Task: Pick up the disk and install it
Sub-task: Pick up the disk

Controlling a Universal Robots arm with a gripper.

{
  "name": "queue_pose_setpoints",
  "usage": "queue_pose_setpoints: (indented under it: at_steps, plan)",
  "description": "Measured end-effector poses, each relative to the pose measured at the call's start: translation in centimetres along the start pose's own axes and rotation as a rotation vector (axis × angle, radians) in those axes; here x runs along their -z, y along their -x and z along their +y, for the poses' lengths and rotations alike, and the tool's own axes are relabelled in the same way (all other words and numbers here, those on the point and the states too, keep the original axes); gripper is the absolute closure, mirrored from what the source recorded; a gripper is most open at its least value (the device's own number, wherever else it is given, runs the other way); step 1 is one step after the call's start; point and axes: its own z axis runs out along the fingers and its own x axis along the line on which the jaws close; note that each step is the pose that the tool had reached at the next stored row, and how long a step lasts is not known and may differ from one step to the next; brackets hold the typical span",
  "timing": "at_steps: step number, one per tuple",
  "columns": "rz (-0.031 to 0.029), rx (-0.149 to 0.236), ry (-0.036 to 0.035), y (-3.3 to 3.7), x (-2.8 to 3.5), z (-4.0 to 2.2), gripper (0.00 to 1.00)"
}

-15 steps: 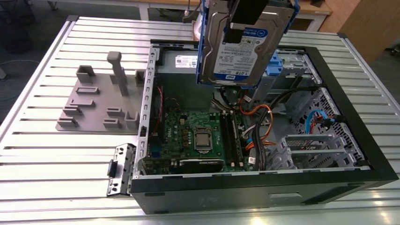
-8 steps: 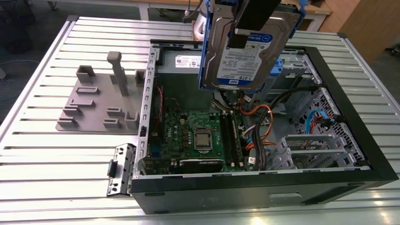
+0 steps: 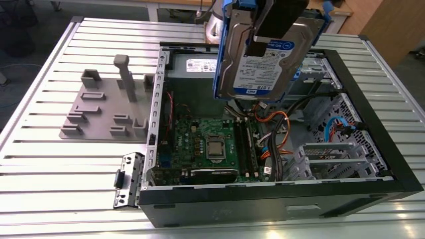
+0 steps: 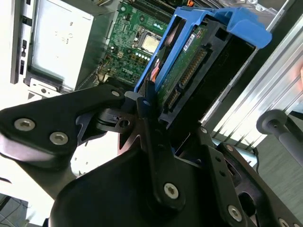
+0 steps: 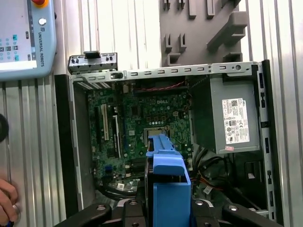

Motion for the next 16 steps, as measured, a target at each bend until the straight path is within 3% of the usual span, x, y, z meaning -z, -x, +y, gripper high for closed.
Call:
queue_pose_setpoints:
  at_steps: [16]
  plan:
    - [-0.0001, 0.0, 0.0, -1.75, 0.02, -0.87, 0.64]
